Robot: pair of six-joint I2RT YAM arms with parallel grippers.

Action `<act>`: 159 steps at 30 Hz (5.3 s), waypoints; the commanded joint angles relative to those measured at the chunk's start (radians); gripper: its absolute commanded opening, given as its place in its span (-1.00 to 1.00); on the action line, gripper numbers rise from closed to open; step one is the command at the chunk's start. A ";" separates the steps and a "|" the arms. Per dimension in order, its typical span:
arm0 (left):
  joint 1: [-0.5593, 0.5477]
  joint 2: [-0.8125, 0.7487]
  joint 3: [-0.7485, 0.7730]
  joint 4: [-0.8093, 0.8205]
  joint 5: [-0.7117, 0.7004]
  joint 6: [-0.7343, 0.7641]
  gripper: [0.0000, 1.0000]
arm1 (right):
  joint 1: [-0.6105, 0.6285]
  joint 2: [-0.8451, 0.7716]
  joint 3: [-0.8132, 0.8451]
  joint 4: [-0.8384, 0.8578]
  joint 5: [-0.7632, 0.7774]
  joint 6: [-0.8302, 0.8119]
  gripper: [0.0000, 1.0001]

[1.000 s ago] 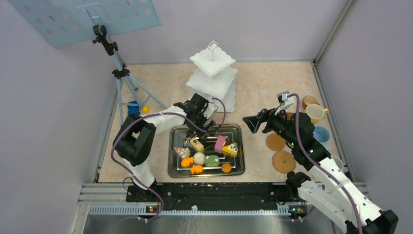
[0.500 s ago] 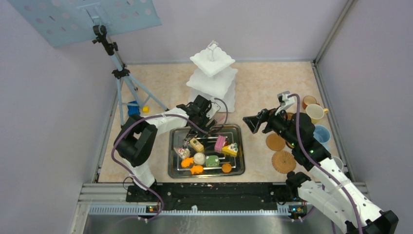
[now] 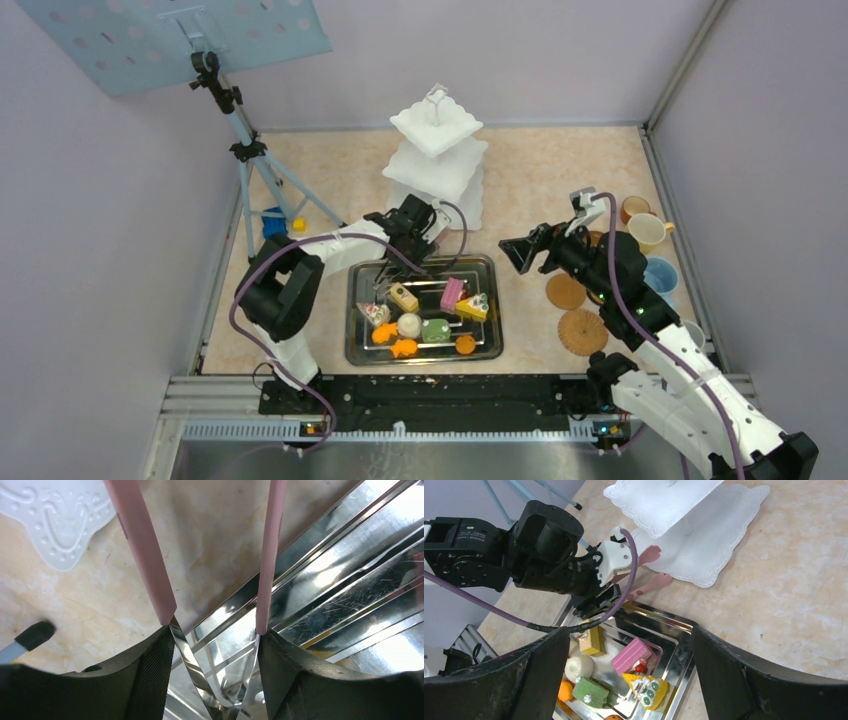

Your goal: Serve the afternoon tea

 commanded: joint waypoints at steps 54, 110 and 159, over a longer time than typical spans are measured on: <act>-0.117 -0.305 0.182 -0.947 0.370 -0.909 0.19 | 0.007 -0.048 -0.010 0.072 -0.059 -0.002 0.80; -0.101 -0.186 0.132 -0.799 0.250 -0.907 -0.32 | 0.008 -0.097 -0.036 0.042 -0.015 -0.011 0.81; 0.127 0.227 0.525 -0.252 -0.058 -0.562 0.08 | 0.008 -0.040 -0.051 0.012 0.028 -0.025 0.80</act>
